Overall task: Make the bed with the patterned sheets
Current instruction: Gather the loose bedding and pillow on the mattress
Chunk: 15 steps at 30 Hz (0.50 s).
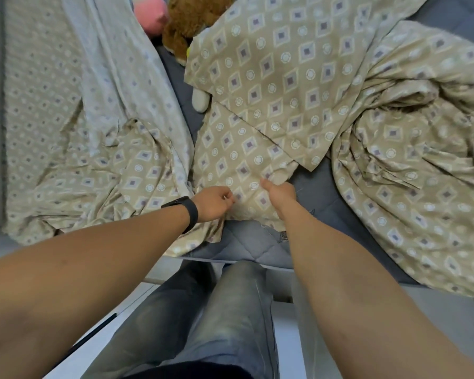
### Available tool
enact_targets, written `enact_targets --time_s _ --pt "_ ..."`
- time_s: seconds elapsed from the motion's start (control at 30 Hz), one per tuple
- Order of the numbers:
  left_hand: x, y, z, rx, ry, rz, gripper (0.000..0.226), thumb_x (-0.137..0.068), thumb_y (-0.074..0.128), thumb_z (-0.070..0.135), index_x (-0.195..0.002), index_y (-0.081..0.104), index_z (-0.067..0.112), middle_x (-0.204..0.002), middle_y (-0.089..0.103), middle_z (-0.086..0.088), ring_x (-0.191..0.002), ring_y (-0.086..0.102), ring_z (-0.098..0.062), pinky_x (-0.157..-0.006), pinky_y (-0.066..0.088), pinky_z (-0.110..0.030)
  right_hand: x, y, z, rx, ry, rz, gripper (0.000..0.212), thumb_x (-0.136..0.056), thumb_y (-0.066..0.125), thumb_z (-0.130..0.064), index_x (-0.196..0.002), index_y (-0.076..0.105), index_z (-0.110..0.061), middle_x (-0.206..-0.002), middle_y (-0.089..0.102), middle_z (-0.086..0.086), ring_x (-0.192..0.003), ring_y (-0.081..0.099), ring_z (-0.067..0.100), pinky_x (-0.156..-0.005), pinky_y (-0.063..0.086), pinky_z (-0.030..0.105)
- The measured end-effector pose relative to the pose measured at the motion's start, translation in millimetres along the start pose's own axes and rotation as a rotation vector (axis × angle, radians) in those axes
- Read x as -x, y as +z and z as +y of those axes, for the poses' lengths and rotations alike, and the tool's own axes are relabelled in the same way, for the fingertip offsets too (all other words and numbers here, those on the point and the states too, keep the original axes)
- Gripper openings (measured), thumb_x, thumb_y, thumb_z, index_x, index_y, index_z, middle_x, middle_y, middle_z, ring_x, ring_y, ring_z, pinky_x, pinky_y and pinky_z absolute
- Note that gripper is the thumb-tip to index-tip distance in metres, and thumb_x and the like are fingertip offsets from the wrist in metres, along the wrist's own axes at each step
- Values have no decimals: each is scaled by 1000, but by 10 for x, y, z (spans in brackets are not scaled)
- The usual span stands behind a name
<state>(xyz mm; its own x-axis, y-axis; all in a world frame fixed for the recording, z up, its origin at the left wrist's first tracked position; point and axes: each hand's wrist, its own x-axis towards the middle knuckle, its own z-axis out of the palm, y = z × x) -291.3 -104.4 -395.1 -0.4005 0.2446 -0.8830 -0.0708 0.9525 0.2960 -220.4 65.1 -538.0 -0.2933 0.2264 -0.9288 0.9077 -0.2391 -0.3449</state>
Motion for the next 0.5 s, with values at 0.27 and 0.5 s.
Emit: enact_targets --time_s 0.27,0.5 --pt "551 -276 -104 51 85 159 26 -101 52 29 -118 62 11 -111 66 -8 -92 59 -24 -87 49 -36 1239 -467 -507 -259 -179 72 42 -87 73 -26 -125 60 -15 -104 68 3 -93 66 25 -86 56 40" --pt "1080 -444 -237 374 93 384 61 -80 64 70 -110 50 18 -119 56 -8 -96 57 -25 -79 49 -36 2279 -759 -769 -373 -255 4 32 -88 70 -18 -118 68 -9 -106 75 17 -93 72 36 -80 60 48"
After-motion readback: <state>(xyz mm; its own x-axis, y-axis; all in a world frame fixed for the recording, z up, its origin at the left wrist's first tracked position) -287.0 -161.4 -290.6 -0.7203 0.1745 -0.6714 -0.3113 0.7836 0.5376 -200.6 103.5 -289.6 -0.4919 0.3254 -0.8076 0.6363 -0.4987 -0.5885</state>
